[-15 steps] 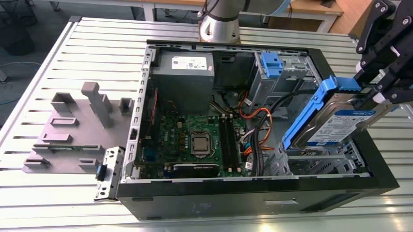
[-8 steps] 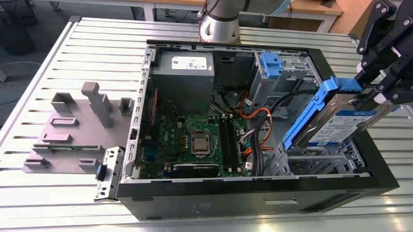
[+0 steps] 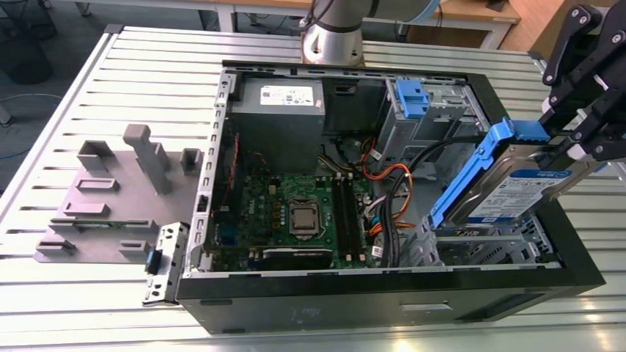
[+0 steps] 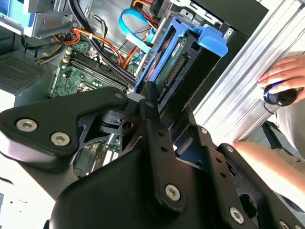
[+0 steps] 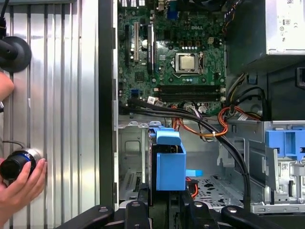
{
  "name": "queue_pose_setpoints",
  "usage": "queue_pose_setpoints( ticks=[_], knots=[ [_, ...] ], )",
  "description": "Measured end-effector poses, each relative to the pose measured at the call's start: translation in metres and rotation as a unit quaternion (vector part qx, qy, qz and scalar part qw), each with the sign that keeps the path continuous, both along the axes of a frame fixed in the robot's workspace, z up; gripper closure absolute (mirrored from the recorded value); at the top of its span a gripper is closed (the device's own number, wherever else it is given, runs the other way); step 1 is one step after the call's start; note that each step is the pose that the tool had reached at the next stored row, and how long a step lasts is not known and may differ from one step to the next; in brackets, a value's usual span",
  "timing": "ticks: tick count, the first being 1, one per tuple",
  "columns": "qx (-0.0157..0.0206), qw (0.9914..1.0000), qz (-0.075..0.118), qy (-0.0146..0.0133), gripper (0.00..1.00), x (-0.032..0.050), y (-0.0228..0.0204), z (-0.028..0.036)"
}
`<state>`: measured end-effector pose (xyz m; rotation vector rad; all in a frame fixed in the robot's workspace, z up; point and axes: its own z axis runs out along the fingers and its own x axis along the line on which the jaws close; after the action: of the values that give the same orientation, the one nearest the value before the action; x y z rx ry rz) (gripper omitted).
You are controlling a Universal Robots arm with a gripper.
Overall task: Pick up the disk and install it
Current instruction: 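Insert the disk into the insertion slot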
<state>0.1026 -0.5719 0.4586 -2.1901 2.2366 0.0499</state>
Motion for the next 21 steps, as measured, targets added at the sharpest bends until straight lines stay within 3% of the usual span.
queue_pose_setpoints(
  ticks=[15,21],
  knots=[
    [0.0001,0.99998,-0.006,0.0000,0.65,0.0009,0.0000,-0.0038],
    [0.0001,0.99998,-0.006,0.0000,0.65,0.0009,0.0000,-0.0090]
  ],
)
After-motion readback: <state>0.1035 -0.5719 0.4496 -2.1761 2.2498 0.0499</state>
